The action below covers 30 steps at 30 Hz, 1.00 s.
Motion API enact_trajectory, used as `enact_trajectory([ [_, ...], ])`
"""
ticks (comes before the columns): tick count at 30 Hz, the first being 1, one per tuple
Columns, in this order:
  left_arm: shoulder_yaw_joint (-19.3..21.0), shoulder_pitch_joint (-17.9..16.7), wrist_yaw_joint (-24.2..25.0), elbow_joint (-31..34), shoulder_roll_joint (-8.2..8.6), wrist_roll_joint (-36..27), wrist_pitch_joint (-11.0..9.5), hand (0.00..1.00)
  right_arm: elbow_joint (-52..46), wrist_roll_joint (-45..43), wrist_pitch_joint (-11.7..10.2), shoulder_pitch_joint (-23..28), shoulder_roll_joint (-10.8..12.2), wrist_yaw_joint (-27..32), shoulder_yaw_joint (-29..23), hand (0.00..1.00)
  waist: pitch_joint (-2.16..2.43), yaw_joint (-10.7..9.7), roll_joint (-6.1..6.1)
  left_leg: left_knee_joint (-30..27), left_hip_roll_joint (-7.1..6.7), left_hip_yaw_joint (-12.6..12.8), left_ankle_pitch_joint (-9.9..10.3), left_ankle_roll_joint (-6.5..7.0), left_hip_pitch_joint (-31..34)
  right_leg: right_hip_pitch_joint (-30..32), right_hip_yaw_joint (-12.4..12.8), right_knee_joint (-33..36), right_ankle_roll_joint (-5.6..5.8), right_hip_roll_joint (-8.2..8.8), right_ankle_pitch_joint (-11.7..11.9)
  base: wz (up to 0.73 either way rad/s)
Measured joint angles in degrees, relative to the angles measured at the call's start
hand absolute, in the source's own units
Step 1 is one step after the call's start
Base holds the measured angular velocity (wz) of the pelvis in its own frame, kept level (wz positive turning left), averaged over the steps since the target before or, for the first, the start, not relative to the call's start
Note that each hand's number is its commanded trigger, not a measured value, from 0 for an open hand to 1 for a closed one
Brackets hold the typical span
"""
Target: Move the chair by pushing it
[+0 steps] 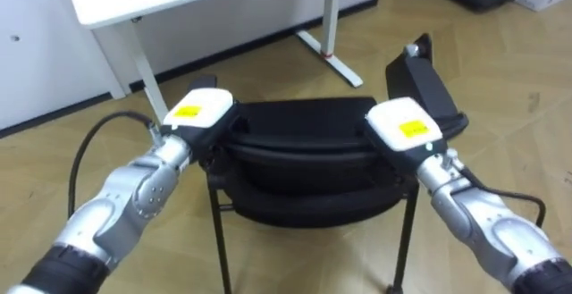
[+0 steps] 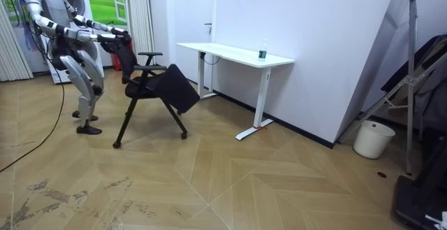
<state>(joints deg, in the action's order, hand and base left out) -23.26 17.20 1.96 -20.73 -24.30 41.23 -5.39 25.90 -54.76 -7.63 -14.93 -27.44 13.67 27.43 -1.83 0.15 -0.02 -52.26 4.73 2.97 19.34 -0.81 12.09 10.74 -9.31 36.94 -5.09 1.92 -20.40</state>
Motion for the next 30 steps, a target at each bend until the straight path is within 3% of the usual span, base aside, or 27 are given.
enact_trajectory([
  [1, -0.1, 0.0, -0.5, -0.2, 0.33, 0.0, 0.0, 1.0, 0.0, 0.0, -0.1, 0.0, -0.4, 0.1, -0.1, 1.0, -0.07, 0.1, -0.11, 1.0, -0.96, 0.0, 0.1, 0.24, 1.1, -0.3, 0.7, -0.4, 0.0, 0.02, 0.0, -0.05],
  [3, -0.5, -0.1, -0.7, -0.2, 0.63, 0.0, -0.6, 1.0, -0.1, 0.0, -0.6, 0.0, -1.9, 0.4, -0.1, 1.0, 0.0, 1.1, -0.08, 9.9, -4.05, 0.2, -0.5, 0.06, 5.5, -1.2, 3.4, -2.2, 0.42, -0.02, 0.2, -0.42],
  [4, -0.5, 0.0, -0.6, -0.2, 0.53, 0.0, -1.0, 1.0, -0.1, 0.0, -0.6, 0.0, -2.0, 0.6, -0.1, 1.0, -0.02, 1.6, -0.12, 13.4, -4.67, 0.1, -1.1, 0.0, 6.5, -1.4, 4.2, -2.4, 0.66, -0.01, 0.1, -0.59],
  [5, -0.4, -0.2, -0.8, -0.2, 0.52, -0.1, -1.4, 1.0, -0.2, 0.0, -0.8, 0.1, -2.3, 0.7, -0.1, 1.0, 0.01, 2.3, -0.11, 20.3, -5.17, 0.0, -3.7, 0.33, 7.7, -2.2, 5.3, -2.8, 1.26, 0.02, -0.3, -0.57],
  [6, -0.4, -0.4, -0.9, -0.1, 0.42, -0.1, -1.8, 1.0, -0.4, 0.0, -0.8, 0.5, -2.3, 0.7, -0.3, 1.0, 0.14, 2.9, 0.06, 25.1, -5.16, 0.0, -8.7, 0.74, 8.4, -2.9, 6.1, -3.2, 1.83, 0.14, -1.0, -0.6],
  [7, -0.4, -0.7, -0.9, -0.1, 0.32, 0.0, -2.1, 1.0, -0.6, 0.0, -0.8, 0.8, -2.4, 0.7, -0.3, 1.0, 0.48, 3.3, 0.08, 26.5, -5.23, -0.1, -11.0, 0.79, 8.2, -3.2, 6.8, -3.2, 2.23, 0.19, -1.5, -0.52],
  [8, -0.2, -1.2, -1.2, 0.6, -0.44, 0.0, -2.5, 1.0, -1.3, -0.1, -0.9, 1.2, -2.4, 0.7, -0.5, 1.0, 1.44, 3.0, 0.57, 27.0, -5.87, -0.1, -13.8, 2.08, 7.2, -3.7, 7.6, -3.2, 3.7, 0.35, -2.1, -0.38],
  [10, 0.1, -1.6, -1.1, 2.5, -1.36, -0.1, -2.2, 1.0, -2.6, -0.6, -0.5, 1.9, -2.0, 0.8, -1.2, 1.0, 1.34, 2.6, -0.47, 26.8, -6.97, 0.7, -15.0, 3.92, 6.4, -4.6, 7.6, -3.5, 5.03, 1.33, -3.0, -0.2],
  [12, 0.5, -1.5, -1.0, 4.0, -1.68, 0.5, -1.1, 1.0, -3.4, -0.9, -0.1, 1.9, -1.5, 0.7, -1.7, 1.0, 1.49, 1.7, -1.03, 25.6, -7.63, 1.6, -13.6, 5.51, 6.3, -6.2, 7.5, -6.3, 6.07, 2.36, -2.8, -0.07],
  [16, 0.7, -0.5, -1.1, 4.2, -1.6, 1.1, -0.7, 1.0, -4.1, -1.3, 0.3, 1.9, -1.0, 1.3, -2.4, 1.0, 1.29, 1.3, -0.63, 23.4, -7.73, 3.2, -10.2, 6.79, 6.1, -7.5, 7.4, -7.4, 6.84, 3.54, -2.4, -0.17],
  [18, 0.7, -0.6, -1.1, 5.6, -1.74, 1.2, 0.3, 1.0, -4.6, -1.3, 0.7, 1.9, -1.1, 1.8, -2.6, 1.0, 1.22, 1.4, -0.49, 22.1, -7.88, 4.2, -7.5, 7.44, 6.2, -7.6, 7.1, -6.8, 8.01, 4.57, -3.0, -0.23],
  [20, 0.7, -0.5, -0.9, 6.6, -1.71, 1.2, 1.0, 1.0, -5.6, -1.3, 1.4, 1.9, -1.2, 1.9, -2.6, 1.0, 1.18, 1.4, -0.38, 21.3, -8.48, 5.1, -6.1, 7.84, 6.2, -6.6, 6.1, -4.4, 8.83, 5.98, -3.5, -0.23],
  [23, 0.6, -0.6, -0.2, 6.5, -1.1, 1.2, 1.7, 1.0, -5.6, -1.6, 1.4, 2.0, -1.4, 1.8, -2.8, 1.0, 0.97, 0.8, 0.01, 20.9, -9.59, 7.1, -4.6, 9.67, 3.8, -5.5, 5.8, 2.4, 9.46, 8.45, -3.1, -0.17],
  [24, 0.4, -0.7, 0.0, 6.5, -0.9, 1.1, 2.1, 1.0, -5.4, -1.7, 1.5, 2.0, -1.4, 1.8, -2.7, 1.0, 0.76, 0.6, 0.25, 20.8, -10.04, 7.6, -3.8, 10.21, 2.6, -4.9, 5.8, 5.5, 10.29, 9.33, -2.3, -0.12],
  [27, -0.1, -0.6, -0.1, 6.6, -0.72, 0.6, 2.6, 1.0, -5.4, -1.7, 1.7, 2.0, -1.6, 2.0, -2.7, 1.0, 0.49, 0.0, 1.17, 20.5, -10.52, 8.3, -2.2, 11.35, 1.0, -2.9, 5.7, 11.2, 10.3, 10.9, 0.7, -0.13],
  [30, 0.1, -0.5, -0.3, 6.8, -1.1, 0.7, 2.5, 1.0, -5.4, -1.7, 2.1, 2.0, -1.5, 2.3, -2.7, 1.0, 0.53, -0.3, 1.33, 20.8, -10.43, 8.5, -1.5, 12.0, 0.4, -0.7, 5.0, 14.3, 9.74, 11.17, 3.6, -0.14],
])
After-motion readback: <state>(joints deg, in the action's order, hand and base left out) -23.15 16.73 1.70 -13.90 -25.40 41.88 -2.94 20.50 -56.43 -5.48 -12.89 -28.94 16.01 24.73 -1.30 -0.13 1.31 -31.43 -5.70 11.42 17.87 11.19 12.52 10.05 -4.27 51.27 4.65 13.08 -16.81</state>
